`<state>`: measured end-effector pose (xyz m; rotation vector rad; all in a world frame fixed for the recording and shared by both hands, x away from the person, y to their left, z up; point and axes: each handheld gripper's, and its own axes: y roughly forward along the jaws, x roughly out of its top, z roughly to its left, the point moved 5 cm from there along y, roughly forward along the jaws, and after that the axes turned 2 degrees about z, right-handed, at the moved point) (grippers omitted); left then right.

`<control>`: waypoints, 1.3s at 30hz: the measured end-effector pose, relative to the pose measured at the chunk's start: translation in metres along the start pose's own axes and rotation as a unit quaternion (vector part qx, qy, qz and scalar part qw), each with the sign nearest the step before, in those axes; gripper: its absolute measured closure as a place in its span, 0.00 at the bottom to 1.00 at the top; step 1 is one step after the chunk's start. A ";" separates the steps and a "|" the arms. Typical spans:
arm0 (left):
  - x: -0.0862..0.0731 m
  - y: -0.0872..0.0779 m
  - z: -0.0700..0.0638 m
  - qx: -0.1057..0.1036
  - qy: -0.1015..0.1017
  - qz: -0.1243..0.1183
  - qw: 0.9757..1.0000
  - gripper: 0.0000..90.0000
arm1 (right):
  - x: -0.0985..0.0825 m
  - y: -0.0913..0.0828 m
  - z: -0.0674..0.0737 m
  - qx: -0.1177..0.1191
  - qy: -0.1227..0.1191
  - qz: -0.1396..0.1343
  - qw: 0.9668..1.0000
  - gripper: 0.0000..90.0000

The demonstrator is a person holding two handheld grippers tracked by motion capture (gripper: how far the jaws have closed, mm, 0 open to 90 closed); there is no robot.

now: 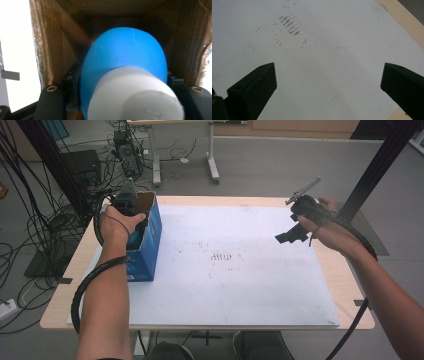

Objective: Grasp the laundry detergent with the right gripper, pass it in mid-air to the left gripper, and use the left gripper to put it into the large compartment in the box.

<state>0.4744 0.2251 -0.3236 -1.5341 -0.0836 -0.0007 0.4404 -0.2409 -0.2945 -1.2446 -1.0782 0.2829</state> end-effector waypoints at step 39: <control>-0.003 -0.007 0.002 0.002 0.002 -0.005 1.000 0.33 | 0.000 0.001 0.000 0.000 0.000 -0.001 1.000 0.00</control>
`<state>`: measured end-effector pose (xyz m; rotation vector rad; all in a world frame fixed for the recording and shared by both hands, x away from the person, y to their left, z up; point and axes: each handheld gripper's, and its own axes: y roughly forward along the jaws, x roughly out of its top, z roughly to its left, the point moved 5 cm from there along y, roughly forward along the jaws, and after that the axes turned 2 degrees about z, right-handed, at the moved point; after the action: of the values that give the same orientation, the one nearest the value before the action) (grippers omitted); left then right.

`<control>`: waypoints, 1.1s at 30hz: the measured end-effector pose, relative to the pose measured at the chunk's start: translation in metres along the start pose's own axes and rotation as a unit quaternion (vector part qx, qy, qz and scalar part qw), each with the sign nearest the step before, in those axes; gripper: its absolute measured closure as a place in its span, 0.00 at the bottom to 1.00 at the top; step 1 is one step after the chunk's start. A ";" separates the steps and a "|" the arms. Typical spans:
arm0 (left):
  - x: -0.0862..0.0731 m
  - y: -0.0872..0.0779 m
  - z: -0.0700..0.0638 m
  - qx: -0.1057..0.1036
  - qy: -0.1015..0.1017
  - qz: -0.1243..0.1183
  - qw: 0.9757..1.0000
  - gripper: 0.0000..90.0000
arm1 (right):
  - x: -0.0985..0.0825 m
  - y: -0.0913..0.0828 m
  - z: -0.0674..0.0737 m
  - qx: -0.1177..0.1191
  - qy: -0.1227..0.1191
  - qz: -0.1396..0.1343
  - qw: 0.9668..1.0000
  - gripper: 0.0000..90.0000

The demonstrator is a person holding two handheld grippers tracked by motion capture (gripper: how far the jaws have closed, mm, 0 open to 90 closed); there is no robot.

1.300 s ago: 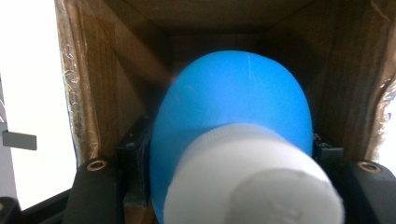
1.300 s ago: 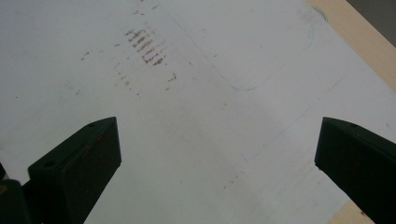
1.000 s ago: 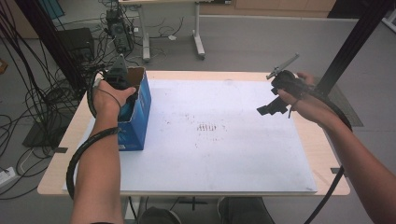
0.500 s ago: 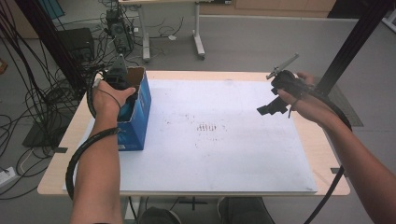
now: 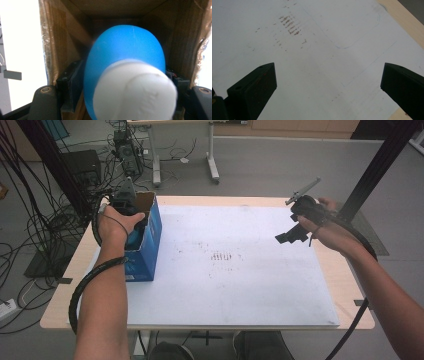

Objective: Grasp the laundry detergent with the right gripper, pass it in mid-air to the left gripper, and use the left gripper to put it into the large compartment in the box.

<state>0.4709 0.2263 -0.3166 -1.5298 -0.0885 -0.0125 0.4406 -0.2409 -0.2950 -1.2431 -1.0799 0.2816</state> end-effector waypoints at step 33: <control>-0.018 -0.059 -0.009 0.023 0.032 -0.031 0.999 0.27 | 0.003 0.000 0.000 0.007 0.001 -0.004 1.000 0.00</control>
<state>0.4495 0.2135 -0.2589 -1.4787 -0.0847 -0.1079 0.4422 -0.2390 -0.2932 -1.2254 -1.0788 0.2808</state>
